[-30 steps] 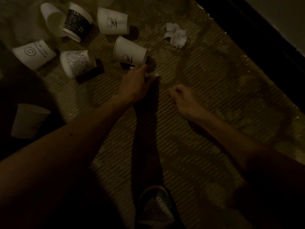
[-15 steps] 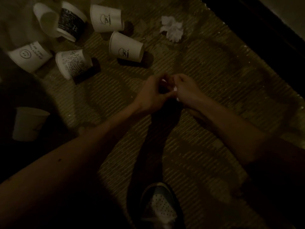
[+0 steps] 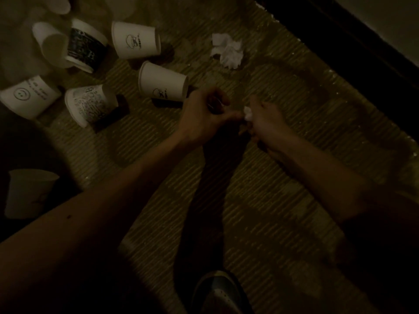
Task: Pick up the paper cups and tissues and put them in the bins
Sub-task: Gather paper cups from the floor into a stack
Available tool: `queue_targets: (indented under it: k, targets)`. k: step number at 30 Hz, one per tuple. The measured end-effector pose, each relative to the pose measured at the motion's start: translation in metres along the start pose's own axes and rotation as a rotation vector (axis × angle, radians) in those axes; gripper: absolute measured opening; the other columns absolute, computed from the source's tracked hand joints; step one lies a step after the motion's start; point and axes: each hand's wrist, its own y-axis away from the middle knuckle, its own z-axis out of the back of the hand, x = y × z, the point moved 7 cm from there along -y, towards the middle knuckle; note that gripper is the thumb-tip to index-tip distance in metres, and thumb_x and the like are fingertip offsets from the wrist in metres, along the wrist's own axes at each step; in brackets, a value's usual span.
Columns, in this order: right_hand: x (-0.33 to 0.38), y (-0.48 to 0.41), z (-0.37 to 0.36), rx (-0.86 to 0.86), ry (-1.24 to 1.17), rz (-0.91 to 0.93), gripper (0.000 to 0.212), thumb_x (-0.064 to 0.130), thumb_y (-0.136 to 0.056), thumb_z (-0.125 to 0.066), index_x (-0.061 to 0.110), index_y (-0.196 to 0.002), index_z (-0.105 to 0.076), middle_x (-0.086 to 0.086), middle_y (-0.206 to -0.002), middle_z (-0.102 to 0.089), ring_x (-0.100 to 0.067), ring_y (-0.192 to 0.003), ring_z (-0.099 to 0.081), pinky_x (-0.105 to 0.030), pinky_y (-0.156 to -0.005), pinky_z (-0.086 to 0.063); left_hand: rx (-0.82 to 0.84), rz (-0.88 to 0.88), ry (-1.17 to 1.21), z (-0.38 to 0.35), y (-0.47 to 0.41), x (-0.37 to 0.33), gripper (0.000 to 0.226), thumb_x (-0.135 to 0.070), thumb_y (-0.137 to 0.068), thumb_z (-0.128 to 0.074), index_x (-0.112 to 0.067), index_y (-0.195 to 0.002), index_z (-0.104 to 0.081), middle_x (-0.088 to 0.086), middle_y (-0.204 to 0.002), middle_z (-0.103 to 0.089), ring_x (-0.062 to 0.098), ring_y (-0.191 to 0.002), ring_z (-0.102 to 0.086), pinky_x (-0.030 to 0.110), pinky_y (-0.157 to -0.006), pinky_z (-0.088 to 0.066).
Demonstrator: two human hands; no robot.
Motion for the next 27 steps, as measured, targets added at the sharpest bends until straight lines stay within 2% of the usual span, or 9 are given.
queue_targets:
  k: [2, 6, 9, 11, 13, 15, 18, 24, 27]
  targets:
    - [-0.004, -0.007, 0.013, -0.048, 0.016, -0.038, 0.043, 0.049, -0.101, -0.04, 0.022, -0.069, -0.052, 0.011, -0.059, -0.051, 0.0, -0.043, -0.046, -0.018, -0.041, -0.03, -0.02, -0.001, -0.078, 0.011, -0.018, -0.002, 0.03, -0.037, -0.083, -0.076, -0.018, -0.102, -0.063, -0.007, -0.091, -0.064, 0.003, -0.08, -0.063, 0.019, -0.064, -0.05]
    - [-0.004, -0.013, 0.029, -0.076, 0.054, 0.01, 0.059, 0.053, -0.094, -0.053, 0.019, -0.046, -0.056, 0.012, -0.04, -0.047, -0.002, -0.034, -0.042, -0.022, -0.039, -0.03, -0.068, -0.05, -0.287, 0.02, -0.06, -0.014, 0.054, -0.041, -0.088, -0.071, -0.021, -0.134, -0.053, 0.005, -0.128, -0.054, 0.02, -0.116, -0.054, 0.034, -0.096, -0.048]
    - [-0.006, -0.015, 0.037, -0.128, 0.055, 0.04, 0.047, 0.049, -0.094, -0.056, 0.019, -0.058, -0.051, 0.002, -0.056, -0.049, -0.015, -0.053, -0.047, -0.028, -0.053, -0.033, 0.022, -0.023, -0.457, 0.008, -0.088, -0.014, 0.073, -0.048, -0.09, -0.065, -0.03, -0.153, -0.03, 0.014, -0.155, -0.027, 0.031, -0.137, -0.035, 0.029, -0.099, -0.034]
    - [-0.007, -0.012, 0.038, -0.129, 0.049, 0.041, 0.036, 0.047, -0.095, -0.055, 0.022, -0.07, -0.05, 0.0, -0.066, -0.052, -0.02, -0.064, -0.053, -0.033, -0.06, -0.04, 0.122, 0.013, -0.525, -0.002, -0.101, -0.009, 0.08, -0.05, -0.092, -0.061, -0.033, -0.156, -0.018, 0.019, -0.162, -0.009, 0.038, -0.145, -0.022, 0.041, -0.109, -0.032]
    - [-0.008, -0.009, 0.038, -0.098, 0.007, 0.053, 0.027, 0.04, -0.099, -0.053, 0.023, -0.078, -0.05, 0.001, -0.066, -0.054, -0.012, -0.058, -0.055, -0.03, -0.056, -0.044, 0.193, 0.012, -0.598, -0.011, -0.11, -0.004, 0.079, -0.051, -0.093, -0.058, -0.032, -0.157, -0.015, 0.018, -0.163, -0.006, 0.039, -0.148, -0.011, 0.05, -0.114, -0.024]
    - [-0.008, -0.006, 0.039, -0.067, -0.073, 0.058, 0.024, 0.03, -0.102, -0.05, 0.02, -0.08, -0.051, 0.001, -0.061, -0.053, -0.002, -0.04, -0.048, -0.019, -0.041, -0.038, 0.215, -0.02, -0.64, -0.018, -0.116, -0.001, 0.068, -0.048, -0.095, -0.056, -0.025, -0.153, -0.029, 0.016, -0.16, -0.022, 0.034, -0.147, -0.017, 0.045, -0.114, -0.023]
    - [-0.006, -0.002, 0.04, -0.033, -0.076, 0.079, 0.03, 0.026, -0.103, -0.046, 0.017, -0.076, -0.056, 0.002, -0.057, -0.046, 0.002, -0.032, -0.038, -0.014, -0.032, -0.029, 0.095, -0.081, -0.594, -0.015, -0.118, -0.002, 0.037, -0.037, -0.1, -0.054, -0.012, -0.126, -0.061, 0.011, -0.137, -0.053, 0.024, -0.127, -0.046, 0.026, -0.095, -0.029]
    - [-0.006, -0.007, 0.041, -0.097, 0.075, 0.073, 0.042, 0.042, -0.102, -0.043, 0.021, -0.068, -0.055, 0.004, -0.06, -0.049, -0.007, -0.052, -0.044, -0.024, -0.049, -0.03, 0.187, -0.02, -0.404, -0.022, -0.083, 0.0, 0.027, -0.035, -0.093, -0.065, -0.009, -0.101, -0.071, 0.003, -0.108, -0.068, 0.014, -0.1, -0.063, 0.026, -0.083, -0.049]
    - [-0.007, -0.008, 0.036, -0.108, 0.115, 0.015, 0.046, 0.054, -0.099, -0.037, 0.017, -0.086, -0.062, -0.002, -0.075, -0.054, -0.015, -0.062, -0.047, -0.027, -0.058, -0.033, 0.178, -0.093, -0.144, -0.026, -0.044, -0.016, 0.018, -0.027, -0.091, -0.07, -0.009, -0.087, -0.071, 0.002, -0.089, -0.072, 0.016, -0.087, -0.07, 0.023, -0.074, -0.055]
